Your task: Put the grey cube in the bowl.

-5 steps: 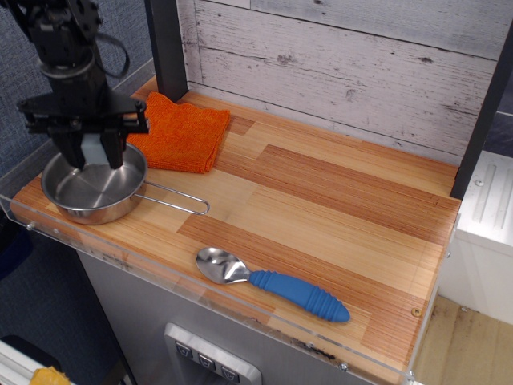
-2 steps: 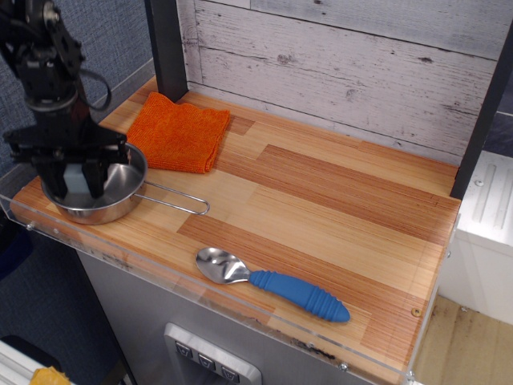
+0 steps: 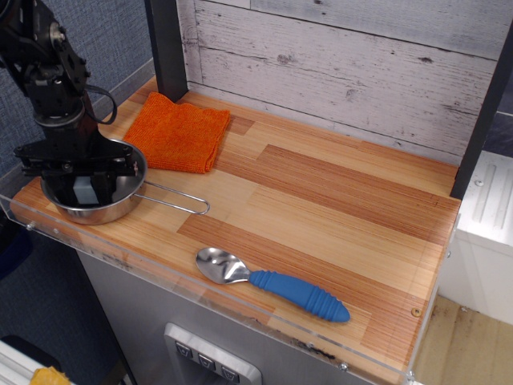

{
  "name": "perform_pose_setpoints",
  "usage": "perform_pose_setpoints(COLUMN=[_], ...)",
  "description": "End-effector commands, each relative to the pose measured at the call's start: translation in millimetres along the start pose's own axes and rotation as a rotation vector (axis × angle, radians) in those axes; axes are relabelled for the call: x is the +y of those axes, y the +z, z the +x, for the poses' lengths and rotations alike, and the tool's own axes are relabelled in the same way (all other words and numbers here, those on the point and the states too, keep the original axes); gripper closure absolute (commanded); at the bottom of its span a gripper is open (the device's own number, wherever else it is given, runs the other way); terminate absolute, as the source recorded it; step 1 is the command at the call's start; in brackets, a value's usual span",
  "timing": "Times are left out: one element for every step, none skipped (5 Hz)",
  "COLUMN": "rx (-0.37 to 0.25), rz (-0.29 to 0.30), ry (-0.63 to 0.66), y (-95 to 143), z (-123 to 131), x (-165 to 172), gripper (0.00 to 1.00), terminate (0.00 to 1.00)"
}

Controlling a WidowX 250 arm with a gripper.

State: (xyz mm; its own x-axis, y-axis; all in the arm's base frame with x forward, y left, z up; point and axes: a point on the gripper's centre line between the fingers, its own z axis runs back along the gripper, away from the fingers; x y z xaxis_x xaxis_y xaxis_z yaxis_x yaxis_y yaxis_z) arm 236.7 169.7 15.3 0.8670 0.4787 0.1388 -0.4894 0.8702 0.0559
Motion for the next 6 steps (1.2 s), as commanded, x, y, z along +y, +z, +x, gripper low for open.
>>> perform_pose_setpoints(rx=[0.006, 0.010, 0.005, -0.001, -0.045, -0.101], rz=[0.020, 0.018, 0.016, 0.013, 0.025, 0.054], ry=[0.038, 0.048, 0.046, 0.036, 0.011, -0.031], y=[8.5, 9.7, 12.1, 14.5, 32.5, 61.2], z=[-3.0, -3.2, -3.5, -2.8, 5.9, 17.8], x=[7.3, 7.9, 7.0, 4.3, 1.0, -5.4], gripper=[0.00, 0.00, 0.00, 0.00, 0.00, 0.00], terminate=[0.00, 0.00, 0.00, 0.00, 0.00, 0.00])
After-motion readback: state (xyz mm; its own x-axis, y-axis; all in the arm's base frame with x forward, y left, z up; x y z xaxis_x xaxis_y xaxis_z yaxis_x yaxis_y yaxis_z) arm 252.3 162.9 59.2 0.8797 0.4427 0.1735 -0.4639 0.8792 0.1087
